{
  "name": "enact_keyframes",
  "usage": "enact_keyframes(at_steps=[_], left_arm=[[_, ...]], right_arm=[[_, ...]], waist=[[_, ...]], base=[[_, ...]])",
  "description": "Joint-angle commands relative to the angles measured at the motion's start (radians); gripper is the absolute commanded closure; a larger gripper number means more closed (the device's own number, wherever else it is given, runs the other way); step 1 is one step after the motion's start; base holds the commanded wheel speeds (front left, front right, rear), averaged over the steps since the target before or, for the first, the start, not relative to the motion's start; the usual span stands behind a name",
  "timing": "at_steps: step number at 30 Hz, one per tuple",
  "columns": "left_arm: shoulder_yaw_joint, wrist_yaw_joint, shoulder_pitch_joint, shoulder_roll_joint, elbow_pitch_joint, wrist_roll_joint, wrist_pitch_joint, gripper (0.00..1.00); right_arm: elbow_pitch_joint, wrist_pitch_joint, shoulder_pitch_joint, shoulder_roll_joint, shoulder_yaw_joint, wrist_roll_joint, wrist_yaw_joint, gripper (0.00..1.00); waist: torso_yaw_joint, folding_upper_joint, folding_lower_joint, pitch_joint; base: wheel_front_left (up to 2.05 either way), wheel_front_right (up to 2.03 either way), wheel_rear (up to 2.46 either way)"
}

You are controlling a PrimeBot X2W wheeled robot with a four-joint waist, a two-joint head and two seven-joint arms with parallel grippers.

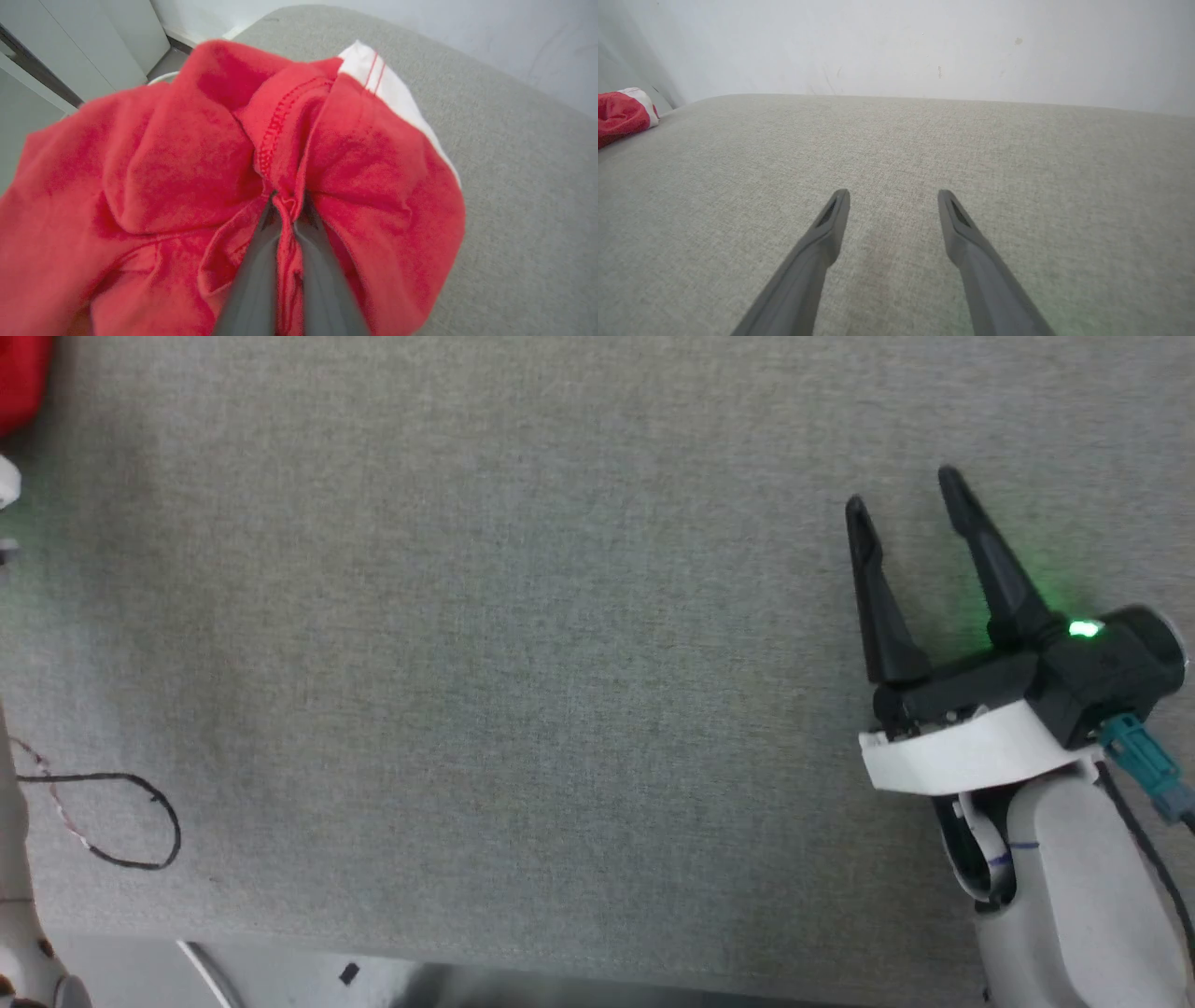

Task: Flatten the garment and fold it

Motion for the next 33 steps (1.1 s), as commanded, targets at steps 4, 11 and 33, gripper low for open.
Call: enact_keyframes(at_steps=[4,11,33], left_arm=[[-0.003,0.035,0.028,0.024,-0.040,0.066,-0.144,1.00],[-0.058,0.011,0.021,0.024,-0.099,0.143,-0.357,1.00],[-0.444,-0.231,-0.100,-0.334,-0.138,0.086,-0.371,1.00]], right_arm=[[0.049,-0.013,0.044,-0.008,-0.012,0.019,-0.002,0.00],[0.100,-0.028,0.130,-0.008,-0.060,0.051,-0.002,0.00],[0.086,-0.011,0.230,-0.008,-0.101,0.092,-0.002,0.00]], waist=[[-0.001,0.0000,0.0000,-0.180],[0.005,0.0000,0.0000,-0.405],[-0.227,0.0000,0.0000,-0.568]], base=[[0.00,0.00,0.00],[0.00,0.00,0.00],[0.00,0.00,0.00]])
